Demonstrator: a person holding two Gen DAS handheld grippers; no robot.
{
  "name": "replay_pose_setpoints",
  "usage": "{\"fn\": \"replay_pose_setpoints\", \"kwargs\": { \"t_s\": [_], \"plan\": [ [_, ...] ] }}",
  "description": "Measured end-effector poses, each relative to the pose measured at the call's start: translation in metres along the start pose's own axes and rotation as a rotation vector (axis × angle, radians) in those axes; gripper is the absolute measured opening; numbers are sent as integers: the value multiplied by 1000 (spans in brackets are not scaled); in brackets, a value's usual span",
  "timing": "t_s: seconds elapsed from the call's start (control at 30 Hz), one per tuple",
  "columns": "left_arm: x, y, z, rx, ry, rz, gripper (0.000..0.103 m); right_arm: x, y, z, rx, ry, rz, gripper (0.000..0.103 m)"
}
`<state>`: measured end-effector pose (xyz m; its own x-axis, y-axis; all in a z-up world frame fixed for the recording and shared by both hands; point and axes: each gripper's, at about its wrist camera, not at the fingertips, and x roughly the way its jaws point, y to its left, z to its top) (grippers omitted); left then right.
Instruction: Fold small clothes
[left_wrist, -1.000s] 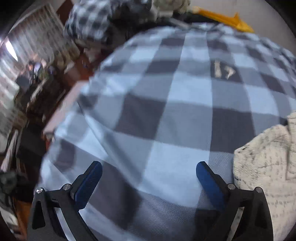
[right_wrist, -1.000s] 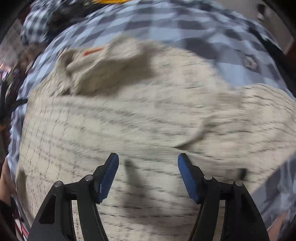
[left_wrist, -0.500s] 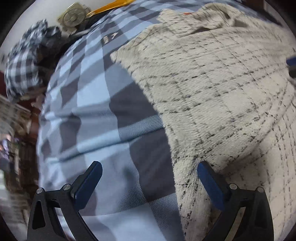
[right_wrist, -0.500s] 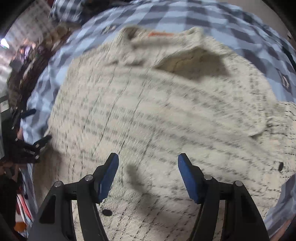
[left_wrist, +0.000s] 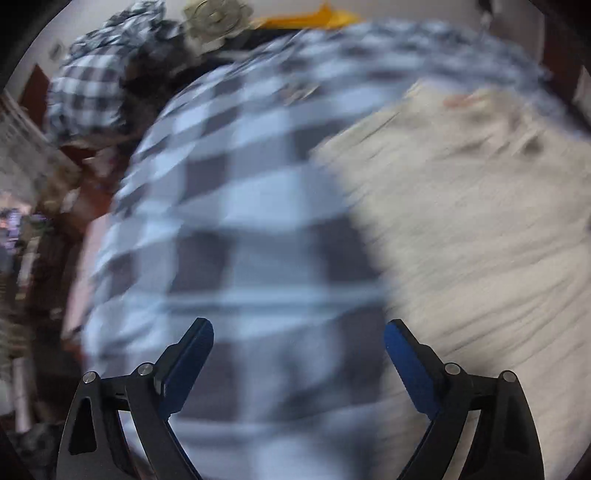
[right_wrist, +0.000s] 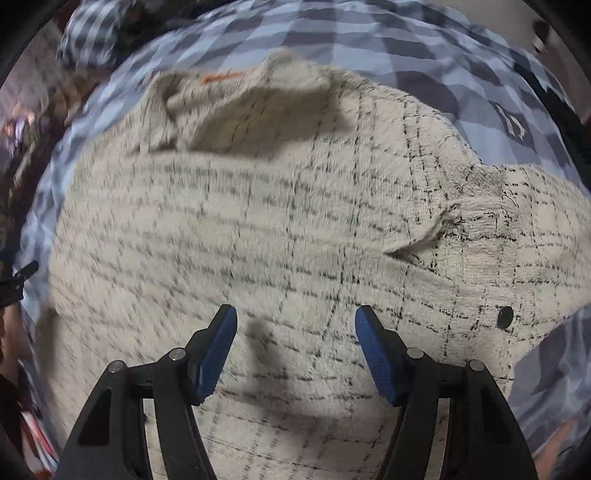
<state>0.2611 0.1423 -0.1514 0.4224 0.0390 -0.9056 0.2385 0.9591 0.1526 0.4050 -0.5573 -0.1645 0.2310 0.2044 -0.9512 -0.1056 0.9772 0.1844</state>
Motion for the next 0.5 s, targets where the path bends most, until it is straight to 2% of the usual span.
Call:
{"fn": "replay_pose_setpoints", "kwargs": {
  "t_s": [0.07, 0.13, 0.23, 0.3, 0.4, 0.47, 0.5],
  "plan": [
    [-2, -35, 16, 15, 4, -137, 100, 3, 9, 7, -14, 9, 24, 63],
    [10, -65, 25, 22, 32, -222, 100, 9, 22, 6, -50, 39, 37, 63],
    [44, -103, 28, 32, 112, -207, 100, 25, 39, 3, -84, 105, 45, 63],
    [68, -112, 20, 28, 166, -149, 103, 29, 40, 1, -123, 147, 25, 63],
    [66, -102, 9, 10, 87, -176, 103, 24, 21, 3, -126, 150, 58, 63],
    [60, -99, 3, 35, 66, -138, 103, 15, -15, -1, -100, 143, -1, 63],
    [57, -96, -1, 32, 66, -117, 103, 11, -34, -3, -85, 144, -56, 63]
  ]
}}
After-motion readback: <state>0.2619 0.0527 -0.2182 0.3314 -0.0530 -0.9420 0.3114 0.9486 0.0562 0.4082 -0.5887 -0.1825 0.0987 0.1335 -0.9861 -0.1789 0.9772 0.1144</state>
